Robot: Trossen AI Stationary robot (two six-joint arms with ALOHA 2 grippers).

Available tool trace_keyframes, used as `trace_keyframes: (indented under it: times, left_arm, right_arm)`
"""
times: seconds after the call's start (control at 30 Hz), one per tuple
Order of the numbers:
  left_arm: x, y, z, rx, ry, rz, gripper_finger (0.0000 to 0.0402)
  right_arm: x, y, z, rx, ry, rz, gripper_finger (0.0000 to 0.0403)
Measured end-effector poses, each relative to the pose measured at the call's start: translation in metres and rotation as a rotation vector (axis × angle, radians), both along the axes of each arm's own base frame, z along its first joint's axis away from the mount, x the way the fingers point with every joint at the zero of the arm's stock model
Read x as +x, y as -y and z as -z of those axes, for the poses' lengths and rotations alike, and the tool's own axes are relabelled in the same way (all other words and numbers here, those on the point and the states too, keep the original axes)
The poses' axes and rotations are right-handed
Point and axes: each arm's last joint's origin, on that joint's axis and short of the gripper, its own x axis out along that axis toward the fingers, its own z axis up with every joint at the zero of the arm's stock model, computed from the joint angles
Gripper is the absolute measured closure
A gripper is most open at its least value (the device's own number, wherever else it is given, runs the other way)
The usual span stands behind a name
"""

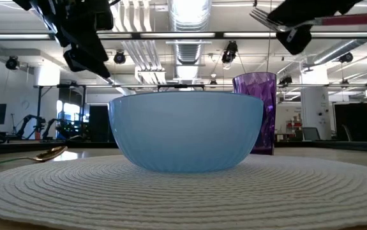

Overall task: Pick & Place Utensil
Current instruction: Put the pink fork in the blue bowl

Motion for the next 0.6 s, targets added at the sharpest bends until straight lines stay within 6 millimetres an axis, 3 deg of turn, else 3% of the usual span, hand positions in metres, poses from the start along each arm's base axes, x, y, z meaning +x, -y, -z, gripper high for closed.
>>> trace_keyframes:
  times: [0.13,0.6]
  left_arm:
    - [0.005,0.001,-0.006,-0.006,0.077,0.014,0.0161]
    - [0.026,0.012,-0.032,0.059,0.425,0.118,0.0163]
  right_arm:
    - [0.004,0.0,-0.013,-0.043,0.091,0.012,0.0395]
    - [0.009,0.003,-0.05,-0.229,0.416,0.134,0.0395]
